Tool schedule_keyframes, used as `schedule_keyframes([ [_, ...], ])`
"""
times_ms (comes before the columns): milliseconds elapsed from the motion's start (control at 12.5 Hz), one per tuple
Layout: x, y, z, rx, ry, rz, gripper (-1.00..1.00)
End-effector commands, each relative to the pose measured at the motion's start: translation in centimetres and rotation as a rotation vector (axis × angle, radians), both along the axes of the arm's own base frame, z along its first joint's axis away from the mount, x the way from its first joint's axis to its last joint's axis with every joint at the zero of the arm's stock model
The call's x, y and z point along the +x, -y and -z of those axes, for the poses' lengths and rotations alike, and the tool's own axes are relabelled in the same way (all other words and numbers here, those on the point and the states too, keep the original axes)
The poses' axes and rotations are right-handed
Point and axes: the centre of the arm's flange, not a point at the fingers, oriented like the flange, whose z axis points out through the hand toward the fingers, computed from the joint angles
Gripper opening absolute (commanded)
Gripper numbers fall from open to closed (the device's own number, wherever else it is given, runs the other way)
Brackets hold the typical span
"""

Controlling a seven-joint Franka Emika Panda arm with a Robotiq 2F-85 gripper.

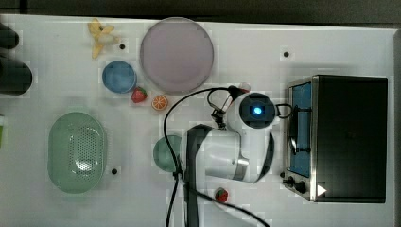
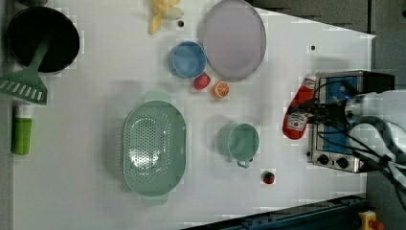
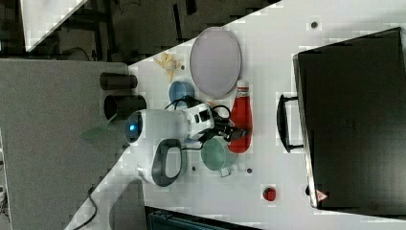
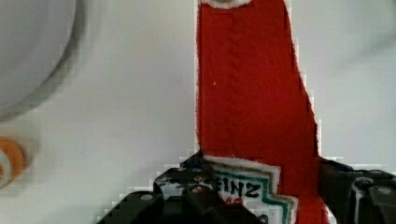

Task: Pick ketchup from strainer and place it on the table

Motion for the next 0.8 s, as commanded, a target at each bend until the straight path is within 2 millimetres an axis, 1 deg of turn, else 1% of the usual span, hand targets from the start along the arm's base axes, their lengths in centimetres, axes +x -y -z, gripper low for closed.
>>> schedule_keyframes([
  [80, -0.4, -3.8, 4.7, 0.027, -0.031, -0.124, 0.25],
  [240, -0.6, -3.7, 7.0, 0.030, -0.037, -0.121, 0.25],
  [320, -0.7, -3.7, 7.8, 0.030, -0.038, -0.119, 0.31],
  [400, -0.8, -3.6, 8.1, 0.030, -0.035, -0.118, 0.51],
  [480, -0.6, -3.6, 7.9, 0.028, -0.027, -0.118, 0.73],
  [560, -0.4, -3.6, 7.2, 0.026, -0.019, -0.117, 0.95],
  [640, 0.1, -3.6, 5.6, 0.022, 0.006, -0.117, 1.00],
  [720, 0.8, -3.7, 3.3, 0.017, 0.035, -0.113, 1.00],
  [800, 1.6, -4.0, 0.3, 0.014, 0.062, -0.098, 1.00],
])
